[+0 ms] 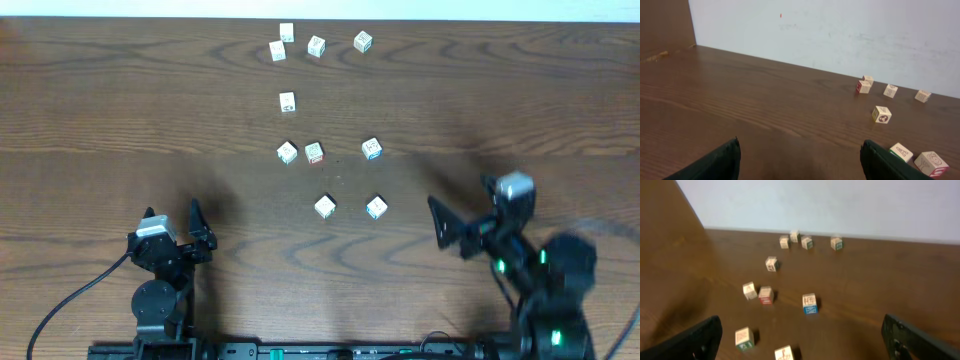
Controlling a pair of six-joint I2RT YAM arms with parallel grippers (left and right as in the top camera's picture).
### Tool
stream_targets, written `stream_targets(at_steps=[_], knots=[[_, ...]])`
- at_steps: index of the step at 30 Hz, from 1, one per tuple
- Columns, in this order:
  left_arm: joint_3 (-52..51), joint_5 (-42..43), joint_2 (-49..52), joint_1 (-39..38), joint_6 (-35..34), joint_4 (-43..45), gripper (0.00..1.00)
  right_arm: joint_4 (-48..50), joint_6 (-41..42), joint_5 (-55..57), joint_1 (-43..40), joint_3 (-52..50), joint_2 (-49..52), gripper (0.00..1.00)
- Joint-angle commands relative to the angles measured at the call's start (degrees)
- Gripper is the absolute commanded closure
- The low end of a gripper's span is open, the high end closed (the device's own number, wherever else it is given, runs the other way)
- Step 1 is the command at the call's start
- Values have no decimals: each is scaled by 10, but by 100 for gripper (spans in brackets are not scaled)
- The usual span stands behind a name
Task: Lift 5 blocks
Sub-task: 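Move the right gripper up over the upper-right white block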
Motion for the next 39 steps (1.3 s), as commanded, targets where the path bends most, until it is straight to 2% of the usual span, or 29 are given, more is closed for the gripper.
stream_targets(at_steps=[1,8,12,14,16,21,24,25,26,27,29,30,37,39], knots=[[-9,-5,-3,-2,8,-25,23,-18,-22,5,7,94,147,1],[-9,-5,-3,-2,8,-25,23,-160,-21,44,103,371,415,1],[-9,-5,-3,-2,8,-25,23,-304,-25,158,175,541,530,1],[-9,-5,-3,-2,8,-26,23,-379,-28,233,201,607,574,1],[-9,-5,-3,-2,8,-25,23,-433,-28,258,221,656,610,1],[-9,-5,-3,-2,8,-25,23,-466,-29,189,249,673,647,1],[-9,-5,-3,-2,8,-26,23,-436,-23,191,254,662,664,1],[-9,-5,-3,-2,8,-25,23,-431,-23,192,255,662,671,11],[-9,-5,-3,-2,8,-25,23,-426,-23,198,256,662,680,15],[-9,-5,-3,-2,8,-25,23,-420,-23,214,255,662,692,14],[-9,-5,-3,-2,8,-25,23,-409,-22,252,254,662,721,3],[-9,-5,-3,-2,8,-25,23,-402,-21,265,254,662,739,1],[-9,-5,-3,-2,8,-25,23,-372,-21,265,253,662,851,2],[-9,-5,-3,-2,8,-25,23,-365,-21,265,253,662,872,9]])
